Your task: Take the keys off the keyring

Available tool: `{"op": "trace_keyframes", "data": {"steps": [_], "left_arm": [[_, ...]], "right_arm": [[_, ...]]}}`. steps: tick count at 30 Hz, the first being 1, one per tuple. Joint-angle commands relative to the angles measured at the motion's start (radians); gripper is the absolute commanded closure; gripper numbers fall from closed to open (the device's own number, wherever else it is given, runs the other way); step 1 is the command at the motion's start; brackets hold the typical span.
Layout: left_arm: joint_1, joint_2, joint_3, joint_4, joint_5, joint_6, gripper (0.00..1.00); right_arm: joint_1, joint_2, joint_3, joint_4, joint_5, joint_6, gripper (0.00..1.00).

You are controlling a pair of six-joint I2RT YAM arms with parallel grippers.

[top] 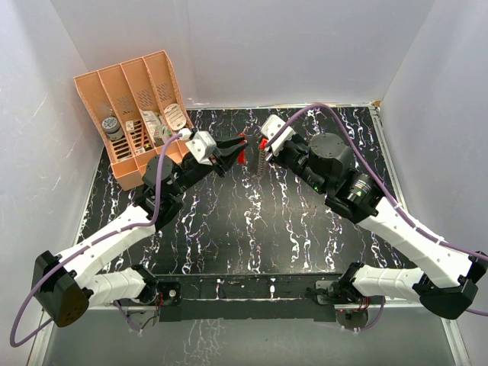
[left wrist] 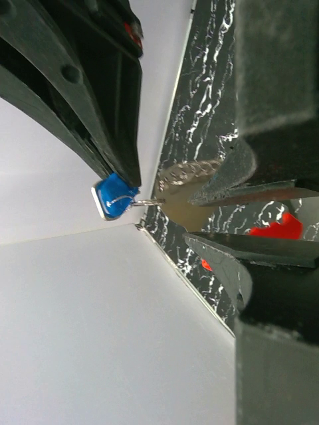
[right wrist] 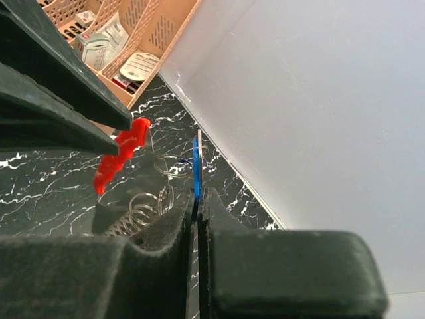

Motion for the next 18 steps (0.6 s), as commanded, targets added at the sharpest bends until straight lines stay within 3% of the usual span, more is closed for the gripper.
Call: {"op": "trace_keyframes", "data": {"steps": [1, 7, 18], "left_arm": [[0.003, -0.034, 0.003, 0.095, 0.043, -0.042, 0.83], [0.003, 0.009, 0.028, 0.121, 0.124, -0.088, 0.84], [0.002, 0.076, 0.040, 0.186, 0.086, -0.098, 0.81]], "right_arm": [[0.004, -0.026, 0.013, 0.105, 0.015, 0.002, 1.00], [0.004, -0.028, 0.012, 0.109, 0.012, 0.008, 1.00], [0.008, -0.029, 0.007, 0.102, -0.008, 0.014, 1.00]]}}
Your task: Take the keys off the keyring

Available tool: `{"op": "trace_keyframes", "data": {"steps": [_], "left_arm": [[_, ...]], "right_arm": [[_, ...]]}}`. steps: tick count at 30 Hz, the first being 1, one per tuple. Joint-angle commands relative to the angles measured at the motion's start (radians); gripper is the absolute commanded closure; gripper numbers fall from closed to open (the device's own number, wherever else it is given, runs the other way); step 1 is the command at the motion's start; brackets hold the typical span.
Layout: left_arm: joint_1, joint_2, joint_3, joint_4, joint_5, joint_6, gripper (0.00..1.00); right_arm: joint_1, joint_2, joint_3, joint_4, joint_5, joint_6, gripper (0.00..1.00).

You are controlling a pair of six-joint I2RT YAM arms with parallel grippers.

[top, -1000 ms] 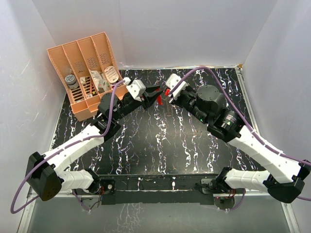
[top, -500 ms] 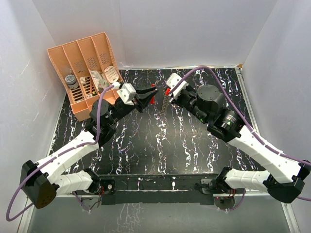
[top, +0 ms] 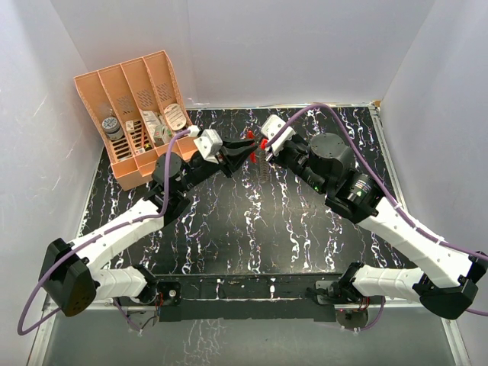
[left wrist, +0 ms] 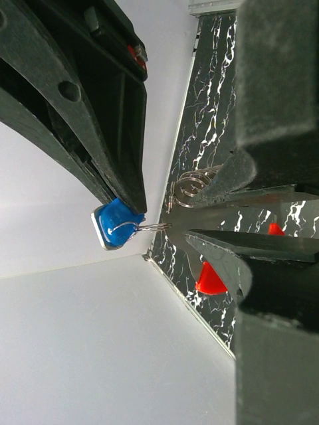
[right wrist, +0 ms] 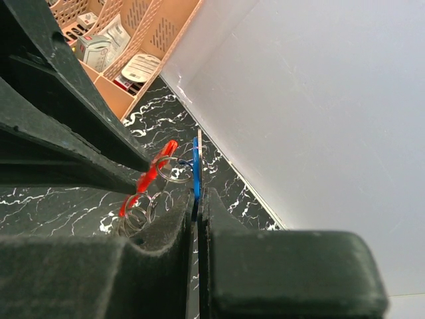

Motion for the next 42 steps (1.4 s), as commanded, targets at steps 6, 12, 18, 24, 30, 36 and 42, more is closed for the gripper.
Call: {"op": "trace_keyframes", "data": {"steps": [6, 12, 18, 24, 30, 36, 42], "left_arm": [[0.002, 0.014, 0.049, 0.112, 0.006, -0.027, 0.81], [0.002, 0.015, 0.051, 0.130, -0.004, -0.030, 0.80], [0.002, 0.029, 0.063, 0.141, -0.001, -0.039, 0.80], [0.003, 0.048, 0.063, 0.155, -0.001, -0.048, 0.81], [0.002, 0.067, 0.067, 0.155, 0.001, -0.049, 0.82], [0.002, 0.047, 0.053, 0.144, -0.016, -0.017, 1.00], [0.003, -0.008, 0.049, 0.022, -0.042, 0.068, 1.00]], "right_arm": [[0.009, -0.029, 0.000, 0.099, -0.006, 0.014, 1.00], [0.010, -0.032, -0.002, 0.099, -0.009, 0.016, 1.00], [0.012, -0.034, -0.005, 0.099, -0.016, 0.019, 1.00], [0.014, -0.035, -0.004, 0.100, -0.029, 0.022, 1.00], [0.016, -0.036, -0.004, 0.099, -0.035, 0.023, 1.00], [0.017, -0.043, -0.014, 0.110, -0.020, 0.020, 1.00], [0.018, -0.064, -0.037, 0.146, -0.008, 0.019, 1.00]]}}
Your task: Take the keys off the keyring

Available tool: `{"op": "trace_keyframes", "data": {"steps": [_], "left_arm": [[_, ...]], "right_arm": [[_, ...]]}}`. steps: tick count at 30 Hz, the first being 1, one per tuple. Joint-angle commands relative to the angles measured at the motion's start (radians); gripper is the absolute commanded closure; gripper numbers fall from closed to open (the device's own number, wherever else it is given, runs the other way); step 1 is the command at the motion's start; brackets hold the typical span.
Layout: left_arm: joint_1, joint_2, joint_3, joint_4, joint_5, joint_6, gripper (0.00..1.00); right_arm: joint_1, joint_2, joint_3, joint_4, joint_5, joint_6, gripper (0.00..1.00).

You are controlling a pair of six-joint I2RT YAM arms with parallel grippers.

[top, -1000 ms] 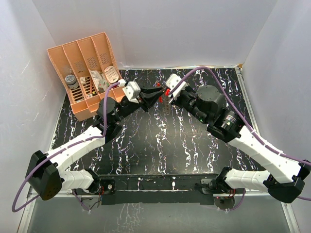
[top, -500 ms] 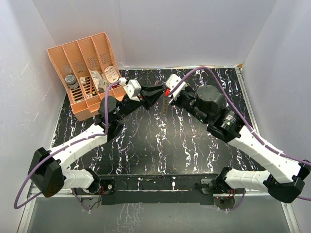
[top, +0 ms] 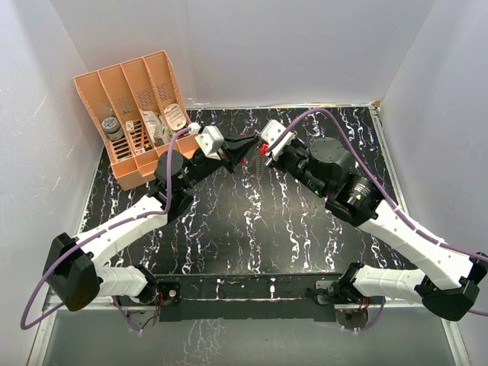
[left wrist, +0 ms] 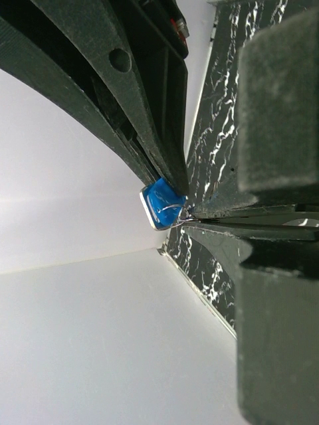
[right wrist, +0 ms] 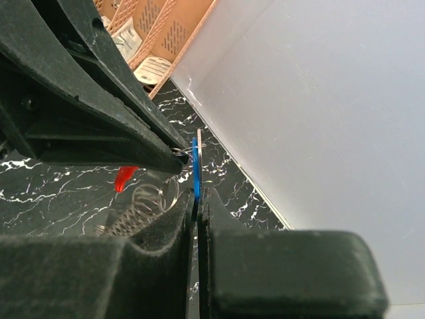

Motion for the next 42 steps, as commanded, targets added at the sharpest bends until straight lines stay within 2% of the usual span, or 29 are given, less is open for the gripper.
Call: {"op": "trace_keyframes", "data": {"steps": [1, 7, 19, 32, 42], "left_arm": [[0.002, -0.077, 0.016, -0.075, -0.032, 0.091, 1.00], [0.002, -0.130, 0.019, -0.190, -0.029, 0.180, 1.00], [0.002, -0.169, -0.026, -0.172, 0.150, 0.249, 1.00], [0.002, -0.203, 0.012, -0.253, 0.307, 0.267, 1.00], [0.002, -0.229, -0.007, -0.101, 0.338, 0.187, 1.00]], "right_arm": [[0.005, -0.048, -0.001, 0.135, 0.016, 0.007, 1.00], [0.006, -0.050, -0.015, 0.183, 0.035, 0.002, 1.00], [0.006, -0.033, -0.002, 0.211, 0.039, 0.022, 1.00], [0.006, -0.026, -0.009, 0.248, 0.058, 0.024, 1.00], [0.006, -0.030, -0.037, 0.248, 0.101, 0.021, 1.00]]}}
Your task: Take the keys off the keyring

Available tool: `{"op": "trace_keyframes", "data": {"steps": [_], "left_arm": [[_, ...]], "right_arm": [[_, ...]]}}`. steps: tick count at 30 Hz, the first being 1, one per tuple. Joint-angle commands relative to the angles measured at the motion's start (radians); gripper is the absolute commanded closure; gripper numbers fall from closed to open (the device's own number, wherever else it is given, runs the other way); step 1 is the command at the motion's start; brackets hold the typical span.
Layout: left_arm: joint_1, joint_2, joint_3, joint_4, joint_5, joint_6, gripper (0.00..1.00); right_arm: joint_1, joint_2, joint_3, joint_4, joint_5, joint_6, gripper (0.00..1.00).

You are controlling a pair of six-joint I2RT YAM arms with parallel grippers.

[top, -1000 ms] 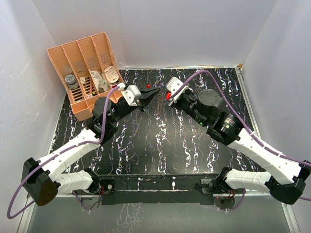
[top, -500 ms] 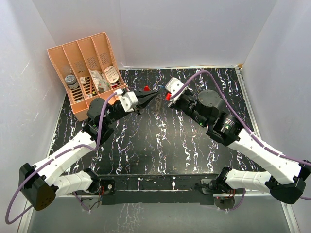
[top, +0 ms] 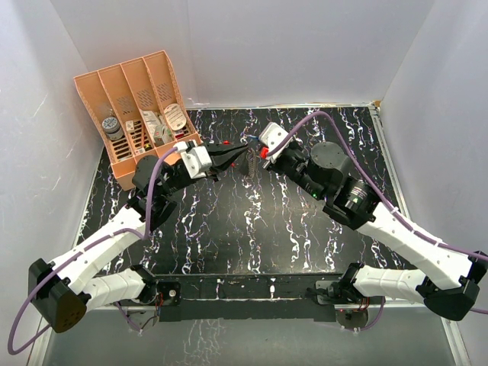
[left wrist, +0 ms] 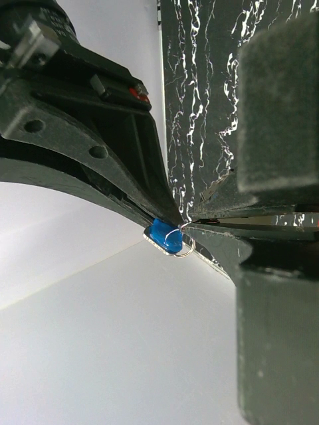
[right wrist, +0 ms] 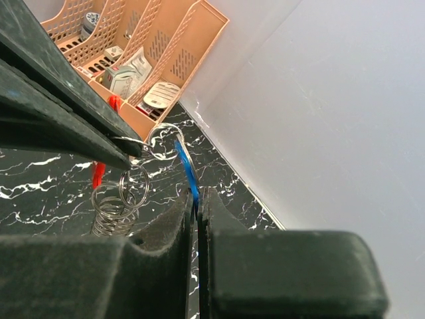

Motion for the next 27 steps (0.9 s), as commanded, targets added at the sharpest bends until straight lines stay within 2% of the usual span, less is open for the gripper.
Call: {"op": "trace_keyframes", "data": {"steps": [1, 11, 16, 23, 27], "left_arm": [[-0.014, -0.045, 0.009, 0.082, 0.157, -0.057, 1.00], [-0.016, -0.030, 0.032, 0.160, 0.164, -0.094, 1.00], [-0.015, -0.026, 0.024, 0.202, 0.109, -0.093, 1.00], [-0.015, 0.006, 0.033, 0.242, 0.035, -0.086, 1.00], [-0.016, 0.017, 0.055, 0.227, 0.018, -0.081, 1.00]], "right_arm": [[-0.015, -0.017, 0.001, 0.153, 0.114, 0.003, 1.00], [-0.015, -0.010, -0.010, 0.139, 0.086, 0.005, 1.00], [-0.015, -0.026, -0.027, 0.125, 0.057, 0.030, 1.00], [-0.015, -0.028, -0.022, 0.056, -0.063, 0.078, 1.00], [-0.015, -0.016, -0.013, 0.008, -0.052, 0.088, 1.00]]}}
